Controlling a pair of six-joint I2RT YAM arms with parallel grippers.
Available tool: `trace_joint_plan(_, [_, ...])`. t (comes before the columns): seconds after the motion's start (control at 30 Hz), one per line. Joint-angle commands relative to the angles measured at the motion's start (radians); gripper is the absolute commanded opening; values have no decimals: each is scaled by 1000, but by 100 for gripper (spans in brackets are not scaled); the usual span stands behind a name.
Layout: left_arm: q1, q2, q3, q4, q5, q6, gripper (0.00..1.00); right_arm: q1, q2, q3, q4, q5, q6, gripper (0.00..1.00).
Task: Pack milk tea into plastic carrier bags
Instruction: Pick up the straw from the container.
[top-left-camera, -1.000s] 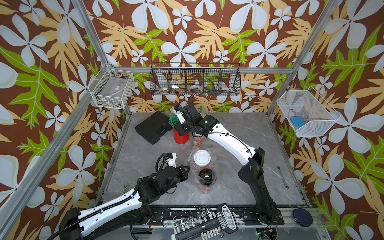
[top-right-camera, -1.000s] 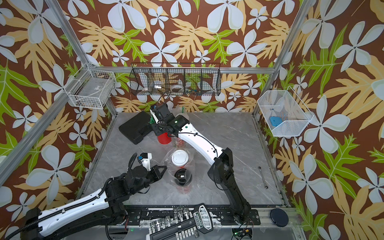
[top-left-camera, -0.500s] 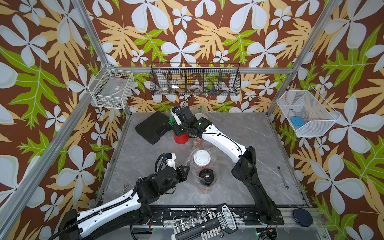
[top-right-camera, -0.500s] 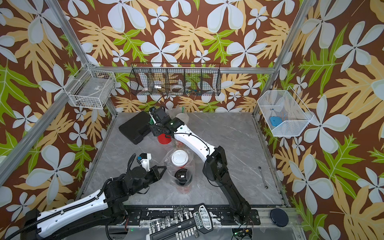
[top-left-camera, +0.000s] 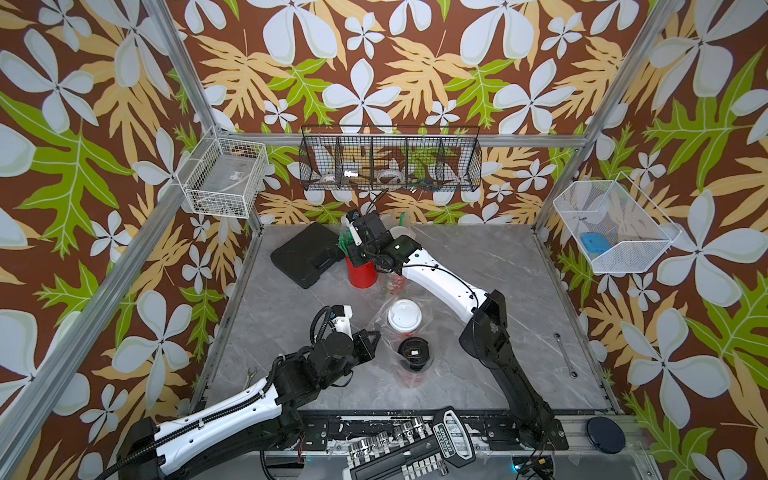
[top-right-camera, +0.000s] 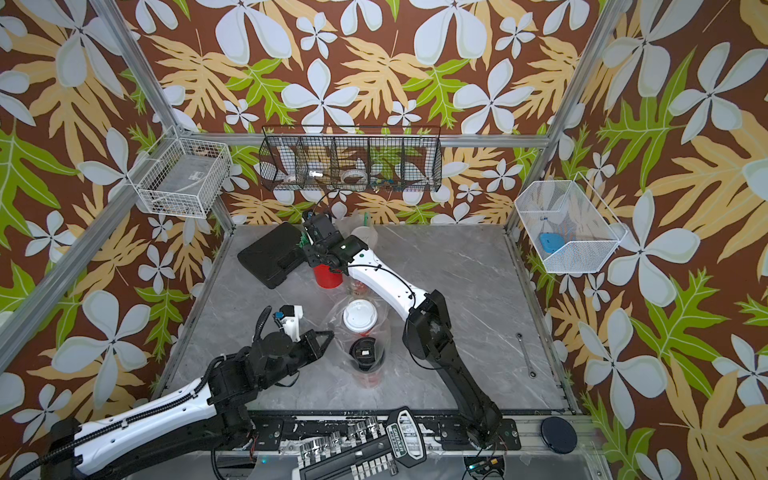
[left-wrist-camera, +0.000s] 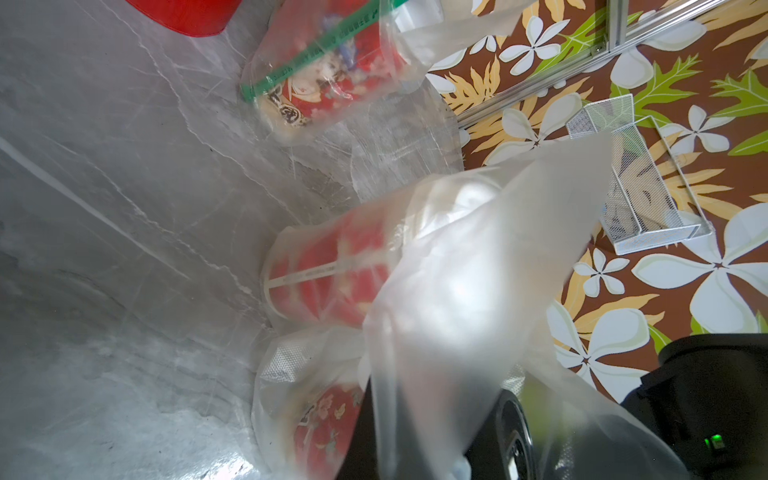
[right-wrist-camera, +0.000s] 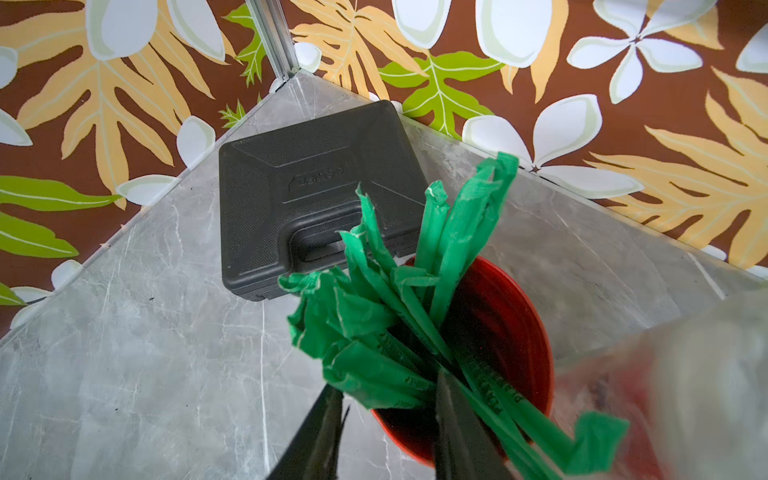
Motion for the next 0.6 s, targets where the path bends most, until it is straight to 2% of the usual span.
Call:
trace_joint_plan(0.0, [0, 1, 7, 19, -1, 2, 0, 1, 6, 5, 24, 3, 15, 31])
trace_joint_plan(0.5, [0, 18, 12, 36, 6, 10, 0, 1, -67, -16, 0, 74, -7, 0])
trace_joint_plan(0.57, [0, 16, 13, 36, 6, 11, 0, 1, -88, -23, -1, 80, -11, 0])
